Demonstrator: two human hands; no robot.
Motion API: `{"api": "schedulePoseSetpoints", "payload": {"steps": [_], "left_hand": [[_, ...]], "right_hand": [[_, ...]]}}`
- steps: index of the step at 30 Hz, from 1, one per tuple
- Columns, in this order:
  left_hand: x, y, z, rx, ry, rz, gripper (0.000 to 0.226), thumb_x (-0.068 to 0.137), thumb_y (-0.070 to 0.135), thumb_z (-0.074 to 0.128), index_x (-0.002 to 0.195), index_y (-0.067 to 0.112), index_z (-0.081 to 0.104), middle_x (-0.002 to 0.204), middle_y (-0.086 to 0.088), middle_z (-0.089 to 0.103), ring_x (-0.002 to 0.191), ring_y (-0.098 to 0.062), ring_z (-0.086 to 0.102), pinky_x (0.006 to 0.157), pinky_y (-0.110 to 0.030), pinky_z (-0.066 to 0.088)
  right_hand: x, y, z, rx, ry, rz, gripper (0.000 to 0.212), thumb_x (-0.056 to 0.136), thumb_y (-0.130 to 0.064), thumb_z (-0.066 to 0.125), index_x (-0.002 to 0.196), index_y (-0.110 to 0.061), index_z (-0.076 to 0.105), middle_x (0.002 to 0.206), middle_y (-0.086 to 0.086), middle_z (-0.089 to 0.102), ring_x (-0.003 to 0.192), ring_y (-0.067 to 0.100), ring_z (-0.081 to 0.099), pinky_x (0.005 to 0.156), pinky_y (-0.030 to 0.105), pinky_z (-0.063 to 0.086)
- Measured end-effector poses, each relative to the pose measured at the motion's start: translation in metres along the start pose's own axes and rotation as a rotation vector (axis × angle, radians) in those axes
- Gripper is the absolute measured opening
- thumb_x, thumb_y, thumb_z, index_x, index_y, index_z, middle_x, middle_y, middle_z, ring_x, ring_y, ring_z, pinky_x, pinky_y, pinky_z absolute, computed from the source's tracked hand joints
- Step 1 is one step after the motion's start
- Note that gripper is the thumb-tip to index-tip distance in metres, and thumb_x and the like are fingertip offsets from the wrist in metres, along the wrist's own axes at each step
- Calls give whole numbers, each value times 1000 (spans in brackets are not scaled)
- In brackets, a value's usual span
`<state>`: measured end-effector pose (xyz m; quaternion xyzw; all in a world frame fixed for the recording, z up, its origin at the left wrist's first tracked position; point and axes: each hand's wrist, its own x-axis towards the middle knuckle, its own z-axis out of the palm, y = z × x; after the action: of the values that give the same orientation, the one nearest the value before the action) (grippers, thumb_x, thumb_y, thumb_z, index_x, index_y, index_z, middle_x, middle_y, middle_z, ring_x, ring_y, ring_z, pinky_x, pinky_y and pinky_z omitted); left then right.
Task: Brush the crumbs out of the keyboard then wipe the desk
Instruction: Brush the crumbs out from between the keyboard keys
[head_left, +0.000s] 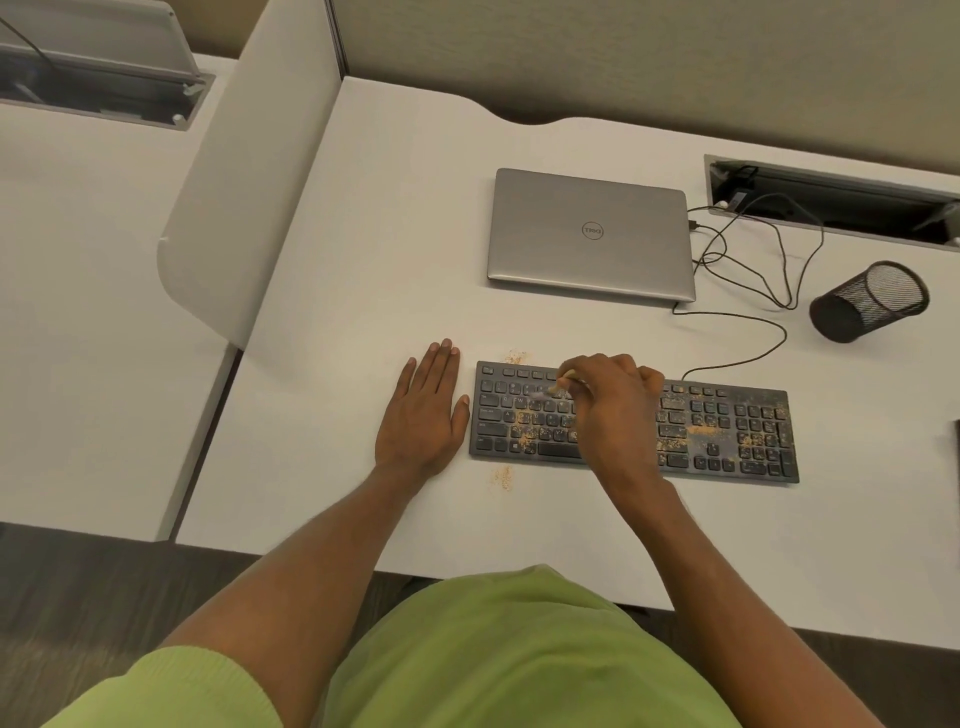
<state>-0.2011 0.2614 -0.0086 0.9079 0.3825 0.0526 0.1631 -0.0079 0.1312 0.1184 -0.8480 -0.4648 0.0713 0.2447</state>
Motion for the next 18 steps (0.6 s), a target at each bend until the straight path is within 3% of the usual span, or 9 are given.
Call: {"api": "schedulePoseSetpoints", "payload": {"steps": [3,9,18], "left_hand": [[0,0,1,6,-3,1,70,110,44,21,172,13,12,180,-2,10,166,-13,3,135,-42,8],[-1,1,0,-2,-7,1,71,109,46,16,172,14,11,180,-2,9,166,-14,3,135,-42,8],[0,-1,2,13,1,-3,70,110,43,23,172,13,11,180,-3,8,166,-13,3,135,-41,7]], "right_hand": [[-2,-4,-3,-42,77,22,10,100,-21,66,99,-25,75,93,-8,71,99,18,56,96,41,27],[-10,-26,7,183,193,48,12,100,-27,67,97,-25,78,84,-11,72,83,10,58,93,30,28],[-22,-24,15,161,109,140,32,96,-38,52,77,-24,73,71,-12,68,72,8,59,96,30,31]]}}
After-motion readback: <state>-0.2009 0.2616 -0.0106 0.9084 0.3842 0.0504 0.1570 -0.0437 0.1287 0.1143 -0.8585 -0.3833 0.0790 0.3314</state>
